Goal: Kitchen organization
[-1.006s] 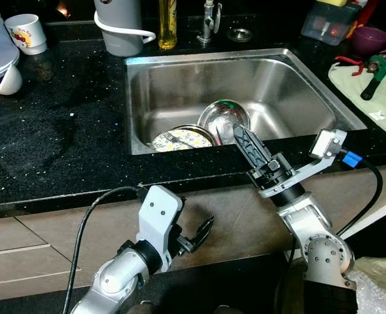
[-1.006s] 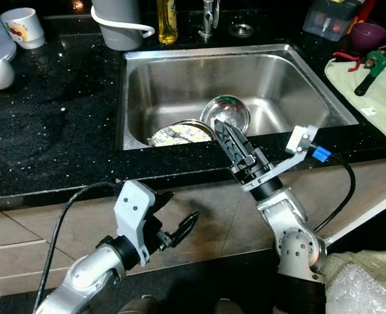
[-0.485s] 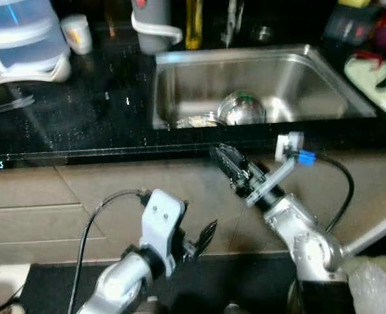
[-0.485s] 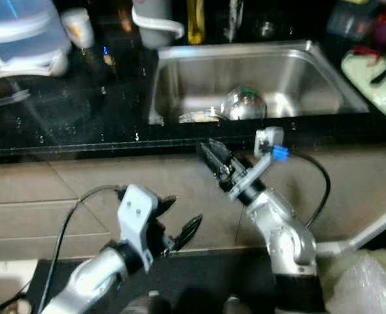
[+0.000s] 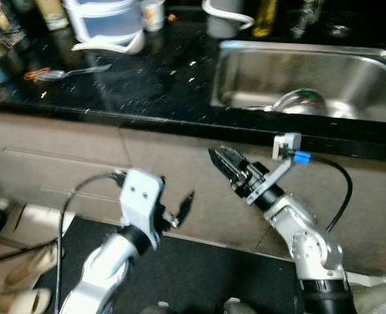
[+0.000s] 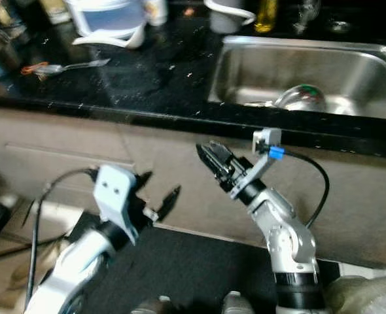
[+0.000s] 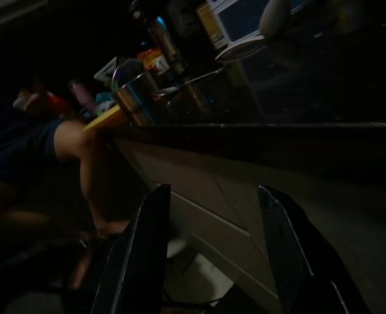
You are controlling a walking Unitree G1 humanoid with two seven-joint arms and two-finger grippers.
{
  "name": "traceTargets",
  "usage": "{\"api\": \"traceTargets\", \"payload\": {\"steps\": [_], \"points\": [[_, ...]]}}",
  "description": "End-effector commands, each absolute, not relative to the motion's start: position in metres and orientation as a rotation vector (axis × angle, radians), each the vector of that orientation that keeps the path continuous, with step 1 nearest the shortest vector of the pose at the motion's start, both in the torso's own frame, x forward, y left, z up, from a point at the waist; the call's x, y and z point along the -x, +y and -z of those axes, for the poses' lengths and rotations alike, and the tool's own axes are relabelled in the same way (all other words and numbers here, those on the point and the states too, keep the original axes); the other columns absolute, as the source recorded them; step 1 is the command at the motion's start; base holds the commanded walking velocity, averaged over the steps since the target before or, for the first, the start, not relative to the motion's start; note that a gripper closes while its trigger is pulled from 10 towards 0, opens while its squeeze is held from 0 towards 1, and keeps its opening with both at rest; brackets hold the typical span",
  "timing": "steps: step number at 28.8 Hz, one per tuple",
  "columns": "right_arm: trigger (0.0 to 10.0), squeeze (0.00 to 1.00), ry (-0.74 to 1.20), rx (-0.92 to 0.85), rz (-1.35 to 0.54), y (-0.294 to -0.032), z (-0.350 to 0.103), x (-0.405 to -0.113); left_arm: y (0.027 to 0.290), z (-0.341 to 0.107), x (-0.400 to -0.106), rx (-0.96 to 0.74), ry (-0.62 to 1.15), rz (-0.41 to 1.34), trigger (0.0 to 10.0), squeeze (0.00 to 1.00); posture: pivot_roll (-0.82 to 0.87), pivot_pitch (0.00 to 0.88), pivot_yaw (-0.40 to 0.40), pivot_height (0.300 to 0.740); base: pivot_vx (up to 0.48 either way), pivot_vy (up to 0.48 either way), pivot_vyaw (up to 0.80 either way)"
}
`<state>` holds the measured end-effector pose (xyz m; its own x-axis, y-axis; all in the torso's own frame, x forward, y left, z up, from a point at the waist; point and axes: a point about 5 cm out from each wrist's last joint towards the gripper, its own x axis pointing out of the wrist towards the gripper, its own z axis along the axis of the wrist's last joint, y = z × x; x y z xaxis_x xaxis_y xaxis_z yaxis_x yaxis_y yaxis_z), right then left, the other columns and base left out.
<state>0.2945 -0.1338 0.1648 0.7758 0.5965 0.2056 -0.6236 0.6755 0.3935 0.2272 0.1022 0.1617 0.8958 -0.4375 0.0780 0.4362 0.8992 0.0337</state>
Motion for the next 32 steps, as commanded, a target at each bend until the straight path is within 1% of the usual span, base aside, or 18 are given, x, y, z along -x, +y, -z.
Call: {"api": "traceTargets", "payload": {"steps": [1, 2, 3, 5, 9, 13, 17, 20, 27, 29, 30, 32], "points": [[10.0, 0.0, -0.048, -0.445, -0.673, -0.133, -0.16, -0.296, 0.114, -0.163, -0.233, -0.042, -0.103, 0.357, 10.0, 0.0, 0.05, 0.096, -0.041, 0.74, 0.0, 0.0, 0.8], [10.0, 0.0, -0.048, -0.445, -0.673, -0.133, -0.16, -0.296, 0.114, -0.163, -0.233, -0.042, -0.103, 0.357, 10.0, 0.0, 0.05, 0.096, -0.041, 0.74, 0.0, 0.0, 0.8], [10.0, 0.0, -0.041, -0.423, -0.646, -0.136, -0.157, -0.299, 0.124, -0.168, -0.237, -0.061, -0.128, 0.278, 10.0, 0.0, 0.06, 0.096, -0.043, 0.74, 0.0, 0.0, 0.8], [10.0, 0.0, -0.029, -0.389, -0.61, -0.139, -0.153, -0.302, 0.132, -0.172, -0.24, -0.084, -0.144, 0.22, 10.0, 0.0, 0.06, 0.096, -0.045, 0.74, 0.0, 0.0, 0.8], [10.0, 0.0, -0.02, -0.331, -0.574, -0.143, -0.148, -0.305, 0.141, -0.177, -0.243, -0.115, -0.168, 0.168, 10.0, 0.0, 0.06, 0.094, -0.046, 0.74, 0.0, 0.0, 0.8], [10.0, 0.0, -0.007, -0.331, -0.533, -0.145, -0.142, -0.307, 0.155, -0.194, -0.249, -0.179, -0.241, 0.085, 10.0, 0.0, 0.06, 0.092, -0.046, 0.74, 0.0, 0.0, 0.0], [10.0, 0.0, -0.007, -0.333, -0.534, -0.145, -0.141, -0.307, 0.158, -0.198, -0.25, -0.195, -0.257, 0.07, 10.0, 0.0, 0.06, 0.091, -0.046, 0.74, 0.0, 0.0, 0.0], [10.0, 0.0, 0.022, -0.345, -0.518, -0.146, -0.127, -0.307, 0.167, -0.21, -0.252, -0.217, -0.3, -0.015, 10.0, 0.0, 0.06, 0.083, -0.049, 0.74, 0.26, 0.0, 0.0], [10.0, 0.0, 0.019, -0.372, -0.528, -0.146, -0.125, -0.308, 0.171, -0.217, -0.253, -0.227, -0.321, -0.031, 10.0, 0.0, 0.06, 0.076, -0.052, 0.74, 0.283, 0.0, 0.0], [10.0, 0.0, 0.013, -0.389, -0.537, -0.145, -0.126, -0.308, 0.171, -0.217, -0.253, -0.227, -0.324, -0.032, 10.0, 0.0, 0.06, 0.073, -0.052, 0.74, 0.285, 0.0, 0.0], [10.0, 0.0, -0.011, -0.454, -0.567, -0.146, -0.13, -0.306, 0.17, -0.218, -0.254, -0.226, -0.326, -0.032, 10.0, 0.0, 0.06, 0.071, -0.051, 0.74, 0.285, 0.0, 0.0], [10.0, 0.0, -0.086, -0.659, -0.667, -0.147, -0.146, -0.301, 0.168, -0.218, -0.254, -0.225, -0.328, -0.026, 10.0, 0.0, 0.06, 0.07, -0.05, 0.74, 0.285, 0.0, 0.0]]}}
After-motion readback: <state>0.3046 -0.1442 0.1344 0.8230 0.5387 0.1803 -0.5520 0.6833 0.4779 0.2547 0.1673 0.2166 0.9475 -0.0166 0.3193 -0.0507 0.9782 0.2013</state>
